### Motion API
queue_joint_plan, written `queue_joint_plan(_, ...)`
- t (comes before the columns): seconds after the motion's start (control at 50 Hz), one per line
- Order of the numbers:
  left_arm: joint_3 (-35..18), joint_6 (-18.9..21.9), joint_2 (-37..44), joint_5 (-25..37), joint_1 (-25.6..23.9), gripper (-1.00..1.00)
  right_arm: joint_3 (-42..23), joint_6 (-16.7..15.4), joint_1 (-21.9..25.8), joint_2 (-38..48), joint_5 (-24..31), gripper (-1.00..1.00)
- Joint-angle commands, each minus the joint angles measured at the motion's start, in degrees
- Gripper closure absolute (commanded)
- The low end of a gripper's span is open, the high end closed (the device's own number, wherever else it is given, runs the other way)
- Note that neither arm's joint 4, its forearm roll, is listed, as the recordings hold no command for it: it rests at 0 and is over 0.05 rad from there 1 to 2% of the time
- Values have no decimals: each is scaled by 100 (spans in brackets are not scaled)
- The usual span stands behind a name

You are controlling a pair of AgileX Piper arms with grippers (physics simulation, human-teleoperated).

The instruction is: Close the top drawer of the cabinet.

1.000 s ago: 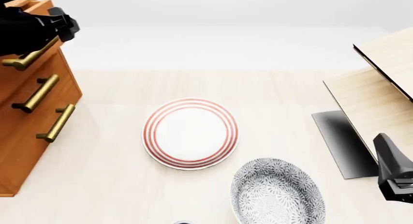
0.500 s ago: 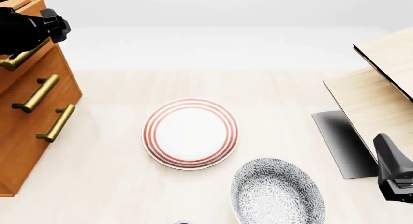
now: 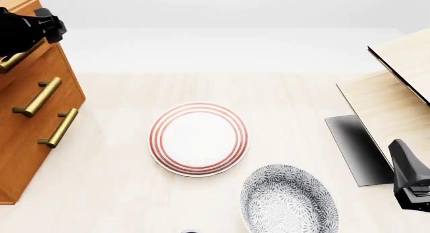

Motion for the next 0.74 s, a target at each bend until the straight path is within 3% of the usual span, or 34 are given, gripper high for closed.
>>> queue_joint_plan(0.02,103,-84,221,178,234,-100,-1,-7,2,16,-18,-100)
queue_joint_plan(0.74,42,-203,256,182,505,-100,0,-9,-9,108,-105,-100)
